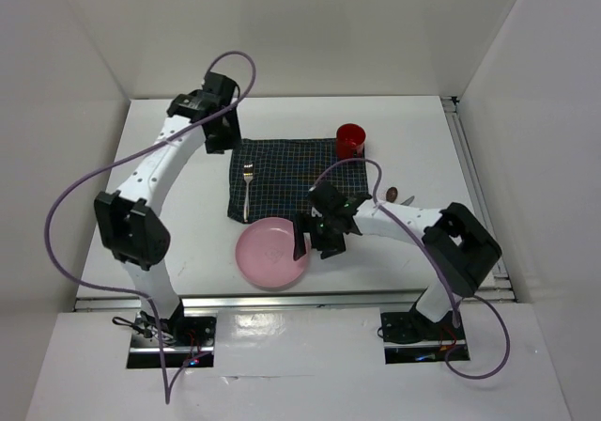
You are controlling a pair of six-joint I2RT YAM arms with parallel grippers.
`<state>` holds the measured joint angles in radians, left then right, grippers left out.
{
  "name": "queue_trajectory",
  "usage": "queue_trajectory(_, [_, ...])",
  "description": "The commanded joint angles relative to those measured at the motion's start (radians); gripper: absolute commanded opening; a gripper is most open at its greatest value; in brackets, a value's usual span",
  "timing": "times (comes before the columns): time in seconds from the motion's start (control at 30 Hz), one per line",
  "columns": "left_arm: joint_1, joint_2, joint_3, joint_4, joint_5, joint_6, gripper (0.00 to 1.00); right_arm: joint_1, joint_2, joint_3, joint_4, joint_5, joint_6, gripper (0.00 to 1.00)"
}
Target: Set the dinner table for one person
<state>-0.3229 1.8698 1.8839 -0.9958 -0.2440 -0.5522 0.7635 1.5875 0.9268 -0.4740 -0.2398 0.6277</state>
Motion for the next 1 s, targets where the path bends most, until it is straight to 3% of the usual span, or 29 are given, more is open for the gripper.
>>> queue_trajectory(0.0, [0.025, -0.105, -0.069, 0.017, 0.090, 0.011, 0.53, 0.017, 0.051, 0.046, 0.107, 0.043, 0.039, 0.91])
queue_trajectory(0.13, [0.025, -0.166, -0.144, 0.048, 0.100, 0.001, 0.53, 0.037, 0.109, 0.035, 0.144, 0.017, 0.049, 0.70])
queue_trajectory(0.17, [0.034, -0.166, -0.144, 0.048, 0.100, 0.001, 0.52, 0.046, 0.109, 0.035, 0.144, 0.031, 0.059, 0.51])
queue_trajectory(0.27, [0.035, -0.166, -0.144, 0.022, 0.089, 0.001, 0.52, 0.057, 0.091, 0.059, 0.075, 0.089, 0.060, 0.19])
queue_trajectory(0.3, [0.035, -0.166, -0.134, 0.008, 0.130, 0.020, 0.52, 0.057, 0.059, 0.060, 0.039, 0.111, 0.060, 0.00])
queue_trajectory(0.5, [0.035, -0.202, -0.072, -0.004, 0.186, 0.029, 0.53, 0.048, -0.079, 0.155, -0.136, 0.230, 0.026, 0.00])
queue_trajectory(0.63, [0.035, -0.227, -0.028, -0.027, 0.186, 0.043, 0.53, -0.079, -0.101, 0.213, -0.137, 0.240, -0.017, 0.00])
queue_trajectory(0.97, [0.045, -0.279, -0.114, -0.024, 0.172, 0.052, 0.56, -0.309, 0.187, 0.428, -0.028, 0.132, -0.039, 0.00])
